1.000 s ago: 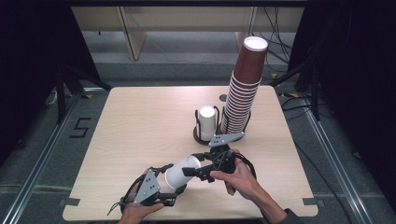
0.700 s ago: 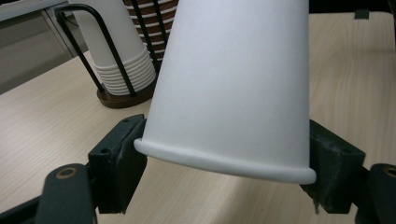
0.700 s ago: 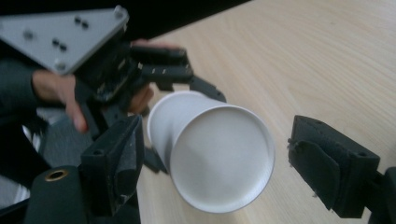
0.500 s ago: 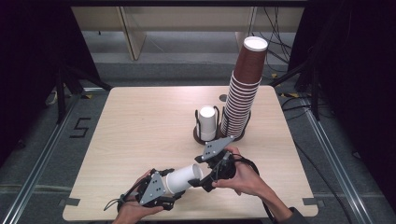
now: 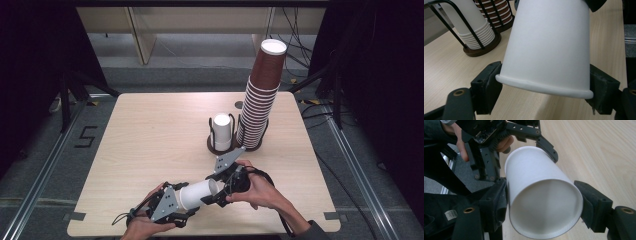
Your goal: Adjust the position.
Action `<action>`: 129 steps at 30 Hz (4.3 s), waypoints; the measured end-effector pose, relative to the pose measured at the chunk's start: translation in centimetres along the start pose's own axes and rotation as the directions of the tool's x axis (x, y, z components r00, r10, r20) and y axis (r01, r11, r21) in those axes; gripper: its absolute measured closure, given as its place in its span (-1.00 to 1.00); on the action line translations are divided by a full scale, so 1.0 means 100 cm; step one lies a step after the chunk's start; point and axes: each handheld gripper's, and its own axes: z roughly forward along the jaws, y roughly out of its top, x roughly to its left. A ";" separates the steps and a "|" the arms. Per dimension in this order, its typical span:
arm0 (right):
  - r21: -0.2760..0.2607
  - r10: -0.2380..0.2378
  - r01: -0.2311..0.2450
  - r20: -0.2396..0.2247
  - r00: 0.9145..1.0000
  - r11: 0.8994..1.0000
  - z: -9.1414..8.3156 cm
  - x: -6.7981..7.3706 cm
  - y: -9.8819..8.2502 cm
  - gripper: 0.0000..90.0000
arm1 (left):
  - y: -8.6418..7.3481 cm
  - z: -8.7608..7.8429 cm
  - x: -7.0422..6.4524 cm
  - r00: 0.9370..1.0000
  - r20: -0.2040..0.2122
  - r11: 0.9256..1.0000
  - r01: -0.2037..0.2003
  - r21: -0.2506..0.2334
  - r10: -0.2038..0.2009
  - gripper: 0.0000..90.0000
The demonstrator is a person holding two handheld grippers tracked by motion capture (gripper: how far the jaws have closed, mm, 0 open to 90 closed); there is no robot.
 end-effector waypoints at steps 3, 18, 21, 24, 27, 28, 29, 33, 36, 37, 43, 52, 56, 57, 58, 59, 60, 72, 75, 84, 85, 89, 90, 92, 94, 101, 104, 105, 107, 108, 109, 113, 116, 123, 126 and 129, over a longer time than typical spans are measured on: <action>0.000 0.012 -0.012 -0.015 1.000 1.000 0.000 -0.002 -0.001 -0.29 | -0.001 -0.001 0.001 1.000 0.013 1.000 -0.002 0.000 0.002 -0.52; -0.037 0.034 -0.036 -0.072 0.997 0.999 -0.007 -0.010 -0.004 -0.28 | -0.003 -0.004 0.005 1.000 0.030 0.997 0.000 -0.078 0.003 -0.48; -0.023 0.021 -0.022 -0.055 0.998 0.999 -0.007 -0.008 -0.003 -0.33 | -0.002 -0.006 0.005 1.000 0.026 0.999 -0.005 -0.044 0.006 -0.46; 0.005 -0.011 0.011 0.000 1.000 1.000 -0.007 -0.006 -0.002 -0.45 | -0.002 -0.005 0.005 1.000 0.022 1.000 -0.021 -0.023 0.021 -0.46; 0.043 -0.062 0.060 0.036 0.997 0.997 -0.008 -0.001 0.000 -0.48 | -0.001 -0.004 0.003 0.999 0.027 1.000 -0.026 0.004 0.026 -0.46; 0.043 -0.062 0.060 0.036 0.997 0.997 -0.008 -0.001 0.000 -0.48 | -0.001 -0.003 0.003 0.999 0.031 0.999 -0.031 0.019 0.030 -0.46; 0.053 -0.070 0.068 0.044 0.997 0.996 -0.007 0.000 0.000 -0.48 | -0.001 -0.002 0.002 0.999 0.030 0.999 -0.031 0.023 0.030 -0.46; 0.096 -0.121 0.115 0.056 0.991 0.989 -0.006 0.005 0.002 -0.48 | 0.000 -0.002 0.003 0.998 0.037 0.998 -0.054 0.040 0.052 -0.46; 0.140 -0.173 0.162 0.069 0.982 0.977 -0.005 0.009 0.004 -0.48 | 0.000 -0.002 0.002 0.998 0.047 0.997 -0.051 0.053 0.048 -0.46; 0.146 -0.177 0.165 0.074 0.981 0.976 -0.004 0.010 0.004 -0.47 | 0.000 -0.002 0.002 0.998 0.047 0.997 -0.049 0.051 0.047 -0.46; 0.232 -0.285 0.259 0.085 0.955 0.938 0.000 0.021 0.009 -0.46 | 0.002 -0.002 0.002 0.997 0.050 0.995 -0.058 0.081 0.054 -0.46; 0.390 -0.421 0.346 0.124 0.899 0.853 0.017 0.033 0.012 -0.43 | 0.005 0.000 -0.003 0.995 0.081 0.992 -0.065 0.110 0.056 -0.45; 0.440 -0.419 0.329 0.124 0.899 0.836 0.021 0.035 0.010 -0.38 | 0.006 -0.001 -0.004 0.994 0.089 0.990 -0.073 0.120 0.062 -0.45; 0.448 -0.422 0.330 0.120 0.898 0.830 0.022 0.035 0.010 -0.37 | 0.006 -0.001 -0.004 0.994 0.089 0.990 -0.073 0.120 0.062 -0.45; 0.452 -0.406 0.309 0.135 0.904 0.837 0.023 0.037 0.009 -0.37 | 0.006 -0.001 -0.004 0.994 0.090 0.990 -0.071 0.120 0.060 -0.45; 0.457 -0.405 0.303 0.142 0.903 0.836 0.024 0.037 0.009 -0.37 | 0.006 -0.001 -0.004 0.994 0.090 0.990 -0.071 0.120 0.060 -0.45; 0.456 -0.424 0.328 0.124 0.897 0.827 0.025 0.034 0.008 -0.34 | 0.006 -0.001 -0.004 0.994 0.095 0.991 -0.068 0.118 0.057 -0.45; 0.443 -0.404 0.329 0.083 0.911 0.834 0.022 0.030 0.005 -0.25 | -0.001 0.000 0.000 0.992 0.120 0.999 -0.027 0.029 0.024 -0.55; 0.372 -0.411 0.367 0.044 0.911 0.853 0.018 0.022 0.004 -0.25 | -0.001 -0.003 0.001 0.993 0.112 0.999 0.029 -0.029 -0.026 -0.69; 0.155 -0.346 0.350 -0.057 0.937 0.924 0.001 0.001 -0.005 -0.25 | 0.003 -0.011 0.004 0.987 0.118 0.974 0.128 -0.188 -0.107 -0.68; 0.148 -0.342 0.349 -0.069 0.937 0.926 0.002 0.001 -0.006 -0.25 | 0.003 -0.010 0.004 0.987 0.125 0.973 0.126 -0.195 -0.103 -0.68; 0.138 -0.341 0.350 -0.087 0.936 0.926 0.007 0.002 -0.006 -0.26 | 0.004 -0.010 0.002 0.985 0.139 0.969 0.134 -0.207 -0.106 -0.68; 0.149 -0.349 0.354 -0.058 0.935 0.923 0.007 0.003 -0.006 -0.26 | 0.005 -0.011 0.002 0.985 0.143 0.971 0.125 -0.206 -0.097 -0.62; 0.149 -0.346 0.356 -0.088 0.934 0.923 0.010 0.002 -0.007 -0.26 | 0.006 -0.012 0.003 0.986 0.146 0.977 0.102 -0.186 -0.075 -0.59; 0.151 -0.345 0.354 -0.087 0.935 0.923 0.010 0.003 -0.007 -0.26 | 0.006 -0.013 0.003 0.987 0.144 0.979 0.095 -0.179 -0.070 -0.57; 0.253 -0.361 0.349 0.002 0.933 0.903 0.013 0.010 -0.007 -0.49 | 0.010 -0.012 0.001 0.991 0.133 0.993 0.044 -0.110 -0.029 -0.49; 0.290 -0.349 0.321 0.048 0.936 0.902 0.012 0.021 -0.006 -0.53 | 0.010 -0.012 0.001 0.991 0.130 0.996 0.046 -0.075 -0.036 -0.48; 0.312 -0.457 0.420 0.054 0.888 0.852 0.013 0.020 -0.001 -0.52 | 0.010 -0.011 0.001 0.991 0.127 0.997 0.042 -0.065 -0.034 -0.48; 0.328 -0.476 0.430 0.071 0.876 0.841 0.016 0.025 0.001 -0.51 | 0.011 -0.011 0.000 0.992 0.121 0.998 0.042 -0.041 -0.036 -0.48; 0.369 -0.445 0.381 0.102 0.890 0.848 0.016 0.031 0.000 -0.52 | 0.011 -0.010 -0.001 0.992 0.125 0.999 0.041 -0.031 -0.037 -0.48; 0.369 -0.445 0.381 0.102 0.890 0.848 0.016 0.031 0.000 -0.52 | 0.011 -0.010 -0.001 0.992 0.125 0.999 0.041 -0.031 -0.037 -0.48; 0.421 -0.505 0.422 0.102 0.857 0.803 0.027 0.037 0.003 -0.46 | 0.013 -0.009 -0.004 0.991 0.127 0.999 0.042 -0.005 -0.041 -0.48; 0.424 -0.520 0.440 0.089 0.850 0.791 0.032 0.038 0.003 -0.31 | 0.014 -0.009 -0.005 0.990 0.134 0.999 0.041 0.009 -0.042 -0.49; 0.352 -0.482 0.435 0.053 0.875 0.829 0.029 0.028 -0.001 -0.27 | 0.012 -0.011 0.001 0.979 0.133 0.980 0.168 -0.108 -0.153 -0.61; 0.223 -0.398 0.385 0.012 0.917 0.895 0.021 0.017 -0.005 -0.27 | 0.010 -0.013 0.005 0.967 0.141 0.958 0.234 -0.166 -0.212 -0.68; 0.142 -0.403 0.399 -0.006 0.915 0.906 0.015 0.006 -0.007 -0.27 | 0.008 -0.014 0.007 0.949 0.159 0.937 0.298 -0.182 -0.271 -0.68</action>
